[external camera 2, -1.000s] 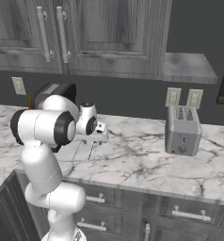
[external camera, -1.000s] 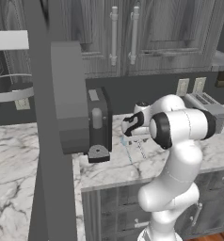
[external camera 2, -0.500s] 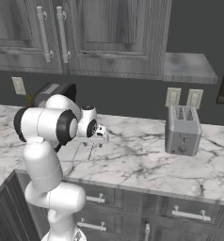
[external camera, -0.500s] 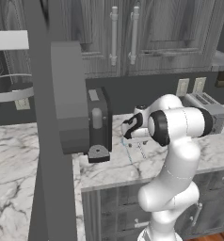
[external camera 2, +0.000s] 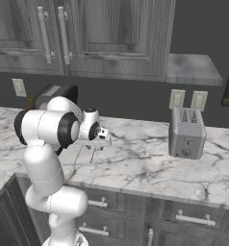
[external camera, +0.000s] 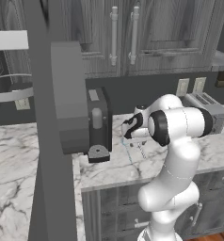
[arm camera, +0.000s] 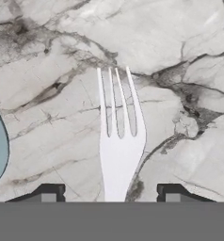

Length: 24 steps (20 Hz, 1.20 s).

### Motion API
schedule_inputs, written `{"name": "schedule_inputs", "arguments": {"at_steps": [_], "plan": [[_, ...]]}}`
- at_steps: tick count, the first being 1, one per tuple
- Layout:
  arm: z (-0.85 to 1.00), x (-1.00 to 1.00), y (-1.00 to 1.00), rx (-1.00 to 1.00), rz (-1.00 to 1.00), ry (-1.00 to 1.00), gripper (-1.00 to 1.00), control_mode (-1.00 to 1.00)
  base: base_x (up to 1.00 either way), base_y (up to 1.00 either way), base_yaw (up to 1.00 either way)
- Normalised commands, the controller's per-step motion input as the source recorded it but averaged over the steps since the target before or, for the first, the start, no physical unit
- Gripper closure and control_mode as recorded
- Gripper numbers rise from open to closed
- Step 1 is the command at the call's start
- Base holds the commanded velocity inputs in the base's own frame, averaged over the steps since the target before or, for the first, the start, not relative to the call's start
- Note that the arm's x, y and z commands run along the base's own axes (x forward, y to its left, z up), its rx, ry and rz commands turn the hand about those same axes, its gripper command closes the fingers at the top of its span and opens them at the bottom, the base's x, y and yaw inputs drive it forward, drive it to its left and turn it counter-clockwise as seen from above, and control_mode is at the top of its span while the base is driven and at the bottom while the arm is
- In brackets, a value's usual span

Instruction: Take the fork and place it on the left side of the plate. Then take the spoon and place it on the right side of the plate. Make sure they're directly next to the plate.

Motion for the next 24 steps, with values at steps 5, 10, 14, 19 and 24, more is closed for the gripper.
{"name": "schedule_inputs", "arguments": {"at_steps": [5, 10, 14, 19, 24], "plan": [[0.15, -0.11, 0.00, 0.00, -0.01, 0.17, 1.00, -1.00, 0.00, 0.00, 0.00], [0.67, -0.38, -0.08, 0.01, 0.00, 0.09, 1.00, -1.00, 0.00, 0.00, 0.00], [1.00, -0.62, -0.04, 0.00, 0.00, 0.00, 1.00, -1.00, 0.00, 0.00, 0.00], [0.94, -0.92, 0.00, 0.00, 0.00, 0.00, 1.00, -1.00, 0.00, 0.00, 0.00], [0.59, -0.79, 0.00, 0.00, -0.01, 0.00, 1.00, -1.00, 0.00, 0.00, 0.00]]}}
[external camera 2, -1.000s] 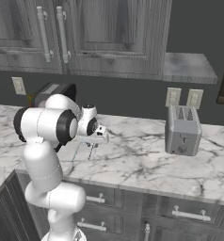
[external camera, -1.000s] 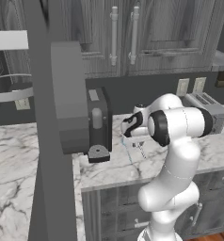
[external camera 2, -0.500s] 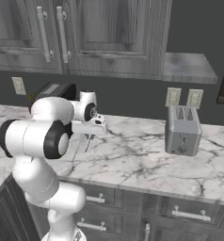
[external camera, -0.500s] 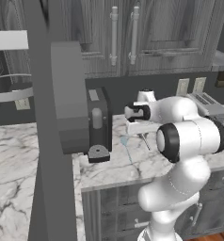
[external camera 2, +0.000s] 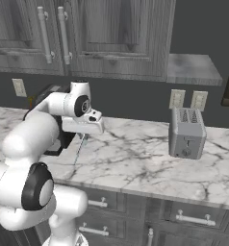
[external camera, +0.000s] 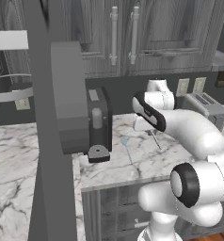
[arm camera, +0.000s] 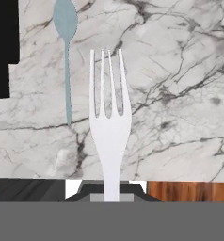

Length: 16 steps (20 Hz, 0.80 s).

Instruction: Take the fork and place it on the left side of the plate. Then take the spoon and place it on the right side of the plate. Make sure they're directly next to the plate.

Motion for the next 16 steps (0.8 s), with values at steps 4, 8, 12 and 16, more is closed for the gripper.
{"name": "schedule_inputs", "arguments": {"at_steps": [4, 8, 12, 16], "plan": [[0.12, -0.10, 0.00, 0.00, 0.00, -0.02, 1.00, -1.00, 0.00, 0.00, 0.00], [0.00, 0.00, 0.00, 0.00, 0.00, 0.00, 1.00, -1.00, 0.00, 0.00, 0.00], [0.00, 0.00, 0.00, 0.00, 0.00, 0.00, 1.00, -1.00, 0.00, 0.00, 0.00], [0.00, 0.00, 0.00, 0.00, 0.00, 0.00, 1.00, -1.00, 0.00, 0.00, 0.00]]}}
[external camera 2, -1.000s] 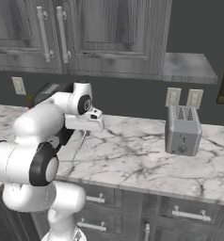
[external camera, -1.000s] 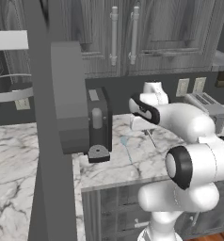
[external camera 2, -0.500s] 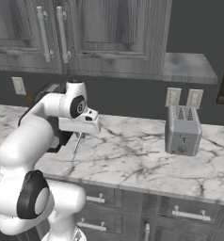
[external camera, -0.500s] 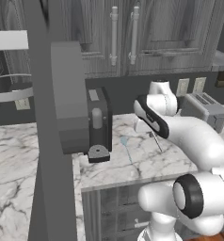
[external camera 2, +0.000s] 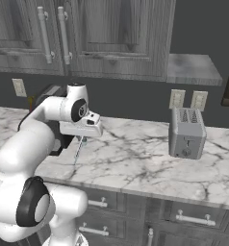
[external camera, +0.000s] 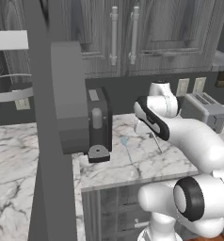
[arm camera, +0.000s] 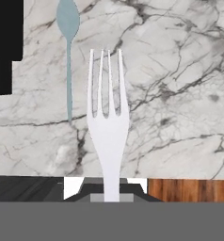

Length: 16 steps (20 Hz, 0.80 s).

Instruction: Take the fork and place it on the left side of the plate. Then take the spoon and place it on the right side of the plate. Make sure they're directly next to the plate.

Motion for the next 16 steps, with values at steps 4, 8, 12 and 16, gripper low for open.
{"name": "schedule_inputs", "arguments": {"at_steps": [4, 8, 12, 16], "plan": [[0.00, 0.00, 0.00, 0.00, 0.00, 0.00, 1.00, 1.00, 0.00, 0.00, 0.00], [0.00, 0.00, 0.00, 0.00, 0.00, 0.00, 1.00, 1.00, 0.00, 0.00, 0.00], [0.00, 0.00, 0.00, 0.00, 0.00, 0.00, 1.00, 1.00, -0.87, -0.08, -0.06], [0.00, 0.00, 0.00, 0.00, 0.00, 0.00, 1.00, 1.00, -1.00, -0.08, -0.25]]}}
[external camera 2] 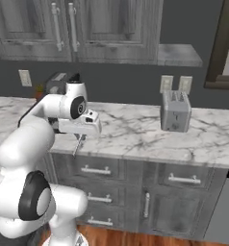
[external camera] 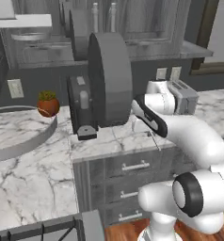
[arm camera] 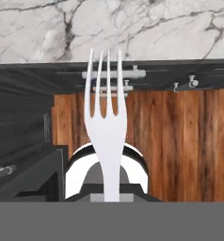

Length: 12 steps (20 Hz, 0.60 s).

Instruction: Take the fork and place it on the left side of the plate. Then take the spoon and place it on the right side of the plate. Make sure they're directly next to the plate.

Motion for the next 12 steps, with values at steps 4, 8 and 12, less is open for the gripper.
{"name": "schedule_inputs", "arguments": {"at_steps": [4, 8, 12], "plan": [[0.00, 0.00, 0.00, 0.00, 0.00, 0.00, 1.00, 1.00, -0.50, -0.15, -0.46], [0.00, 0.00, 0.00, 0.00, 0.00, 0.00, 1.00, 1.00, 0.01, -0.10, -0.78], [0.00, 0.00, 0.00, 0.00, 0.00, 0.00, 1.00, 1.00, 0.00, 0.00, -0.90]]}}
